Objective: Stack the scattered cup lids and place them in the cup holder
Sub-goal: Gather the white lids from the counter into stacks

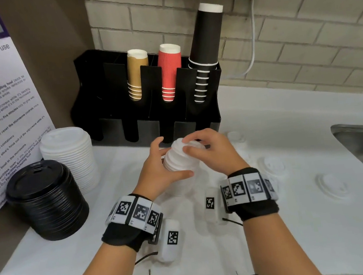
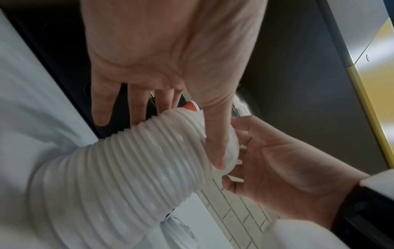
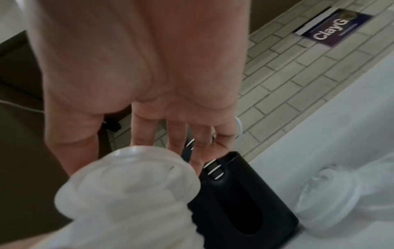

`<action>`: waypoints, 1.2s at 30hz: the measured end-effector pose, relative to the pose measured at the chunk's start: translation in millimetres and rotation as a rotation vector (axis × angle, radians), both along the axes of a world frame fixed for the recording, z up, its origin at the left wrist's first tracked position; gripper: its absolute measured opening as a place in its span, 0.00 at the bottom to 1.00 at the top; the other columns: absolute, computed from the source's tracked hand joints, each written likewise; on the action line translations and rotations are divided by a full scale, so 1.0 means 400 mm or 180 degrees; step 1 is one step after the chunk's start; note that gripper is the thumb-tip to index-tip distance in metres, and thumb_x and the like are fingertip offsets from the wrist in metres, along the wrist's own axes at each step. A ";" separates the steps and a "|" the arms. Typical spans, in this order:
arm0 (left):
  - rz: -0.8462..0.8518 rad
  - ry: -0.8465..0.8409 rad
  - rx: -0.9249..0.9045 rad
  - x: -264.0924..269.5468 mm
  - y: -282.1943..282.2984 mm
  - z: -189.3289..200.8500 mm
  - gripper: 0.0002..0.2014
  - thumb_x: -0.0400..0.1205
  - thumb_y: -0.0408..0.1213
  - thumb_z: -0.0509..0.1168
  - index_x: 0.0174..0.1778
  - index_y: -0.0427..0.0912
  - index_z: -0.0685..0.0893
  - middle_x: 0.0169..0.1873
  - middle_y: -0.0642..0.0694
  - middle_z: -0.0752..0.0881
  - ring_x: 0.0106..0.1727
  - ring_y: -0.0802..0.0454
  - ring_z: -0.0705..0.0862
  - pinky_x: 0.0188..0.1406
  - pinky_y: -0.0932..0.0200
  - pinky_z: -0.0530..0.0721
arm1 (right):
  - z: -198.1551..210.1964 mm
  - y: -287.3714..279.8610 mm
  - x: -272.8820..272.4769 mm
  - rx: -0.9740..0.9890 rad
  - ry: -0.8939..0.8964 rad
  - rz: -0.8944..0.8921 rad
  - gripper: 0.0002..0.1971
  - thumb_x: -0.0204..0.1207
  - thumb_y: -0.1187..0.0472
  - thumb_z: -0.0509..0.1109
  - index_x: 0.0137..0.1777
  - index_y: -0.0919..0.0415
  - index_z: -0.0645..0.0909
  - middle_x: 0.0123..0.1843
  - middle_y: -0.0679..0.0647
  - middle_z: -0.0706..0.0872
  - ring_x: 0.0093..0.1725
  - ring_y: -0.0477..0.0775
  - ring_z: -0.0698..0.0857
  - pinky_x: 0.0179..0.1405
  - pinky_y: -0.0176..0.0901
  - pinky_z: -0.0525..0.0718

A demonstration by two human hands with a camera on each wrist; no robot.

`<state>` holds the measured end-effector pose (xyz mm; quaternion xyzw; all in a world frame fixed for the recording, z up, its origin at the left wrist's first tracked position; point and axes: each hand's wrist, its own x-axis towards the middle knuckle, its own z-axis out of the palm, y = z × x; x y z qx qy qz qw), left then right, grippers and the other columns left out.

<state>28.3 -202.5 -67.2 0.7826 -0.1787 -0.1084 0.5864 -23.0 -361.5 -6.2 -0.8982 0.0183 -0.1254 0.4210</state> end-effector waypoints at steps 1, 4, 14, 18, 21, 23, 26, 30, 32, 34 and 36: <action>0.0006 0.0007 -0.0005 0.001 -0.001 0.000 0.56 0.62 0.41 0.85 0.81 0.55 0.57 0.52 0.69 0.76 0.51 0.76 0.75 0.43 0.76 0.72 | -0.002 0.009 0.003 -0.0084 0.0023 0.0026 0.10 0.74 0.55 0.75 0.54 0.51 0.87 0.58 0.49 0.83 0.58 0.45 0.81 0.60 0.38 0.77; 0.0021 0.0021 -0.0012 0.005 -0.003 -0.001 0.58 0.61 0.41 0.86 0.81 0.55 0.56 0.52 0.69 0.76 0.50 0.77 0.74 0.41 0.77 0.72 | -0.007 0.025 0.004 -0.0220 0.0117 0.0054 0.11 0.72 0.55 0.77 0.55 0.52 0.87 0.59 0.49 0.82 0.59 0.46 0.80 0.63 0.41 0.77; 0.0019 -0.0001 -0.0068 0.000 -0.001 -0.005 0.54 0.61 0.41 0.86 0.78 0.56 0.61 0.58 0.61 0.78 0.54 0.74 0.75 0.45 0.74 0.71 | -0.001 0.039 -0.004 -0.0484 0.0111 0.0102 0.16 0.67 0.57 0.80 0.56 0.53 0.86 0.56 0.52 0.80 0.57 0.52 0.80 0.59 0.48 0.81; -0.0078 -0.0121 -0.0137 -0.006 0.001 -0.001 0.39 0.62 0.40 0.85 0.67 0.59 0.75 0.56 0.63 0.82 0.53 0.71 0.81 0.45 0.75 0.78 | -0.001 0.041 -0.006 -0.0499 0.0190 0.0129 0.16 0.67 0.57 0.81 0.56 0.53 0.86 0.56 0.53 0.80 0.58 0.53 0.80 0.59 0.48 0.81; -0.0096 -0.0197 -0.0202 -0.007 0.002 0.001 0.32 0.65 0.39 0.84 0.63 0.56 0.79 0.55 0.60 0.84 0.53 0.73 0.80 0.46 0.79 0.77 | 0.000 0.029 -0.009 -0.0414 0.0223 0.0240 0.13 0.71 0.56 0.78 0.55 0.53 0.87 0.56 0.50 0.80 0.58 0.51 0.80 0.58 0.43 0.81; -0.0100 -0.0192 -0.0142 -0.007 0.003 0.005 0.32 0.66 0.40 0.83 0.64 0.56 0.78 0.56 0.63 0.82 0.54 0.74 0.79 0.46 0.82 0.75 | 0.007 0.001 -0.016 -0.0178 -0.0030 0.0098 0.08 0.77 0.59 0.72 0.54 0.55 0.87 0.52 0.46 0.82 0.58 0.49 0.81 0.56 0.30 0.78; -0.0096 -0.0120 -0.0090 -0.008 0.002 0.007 0.33 0.67 0.41 0.83 0.66 0.55 0.77 0.56 0.66 0.79 0.55 0.73 0.76 0.46 0.79 0.73 | 0.015 -0.077 -0.028 -0.0137 0.0239 -0.0459 0.12 0.83 0.62 0.62 0.60 0.60 0.85 0.58 0.50 0.86 0.62 0.51 0.82 0.50 0.22 0.71; -0.0105 -0.0057 -0.0125 -0.010 -0.001 0.008 0.32 0.68 0.40 0.82 0.67 0.54 0.76 0.56 0.66 0.79 0.55 0.73 0.75 0.48 0.76 0.72 | -0.017 -0.148 -0.048 -0.0960 0.1593 -0.0639 0.15 0.84 0.60 0.60 0.66 0.58 0.82 0.69 0.56 0.81 0.66 0.56 0.79 0.57 0.37 0.70; -0.0086 -0.0038 -0.0132 -0.012 -0.002 0.009 0.32 0.69 0.40 0.82 0.67 0.54 0.76 0.56 0.66 0.79 0.55 0.73 0.75 0.49 0.76 0.72 | -0.036 -0.148 -0.061 -0.0826 0.2036 -0.0693 0.19 0.80 0.55 0.68 0.70 0.53 0.78 0.71 0.54 0.79 0.68 0.54 0.78 0.57 0.35 0.69; -0.0061 -0.0019 -0.0133 -0.014 -0.003 0.011 0.32 0.69 0.40 0.82 0.67 0.53 0.76 0.56 0.66 0.79 0.55 0.72 0.75 0.50 0.74 0.74 | -0.050 -0.144 -0.071 -0.0639 0.2275 -0.0708 0.24 0.74 0.57 0.74 0.71 0.50 0.76 0.72 0.53 0.77 0.69 0.52 0.77 0.56 0.35 0.69; -0.0044 0.0005 -0.0152 -0.015 -0.004 0.013 0.33 0.68 0.39 0.82 0.67 0.53 0.76 0.56 0.64 0.79 0.56 0.70 0.76 0.53 0.69 0.76 | -0.059 -0.142 -0.076 -0.0741 0.2379 -0.0665 0.27 0.71 0.63 0.76 0.71 0.50 0.76 0.70 0.54 0.77 0.66 0.52 0.79 0.53 0.36 0.71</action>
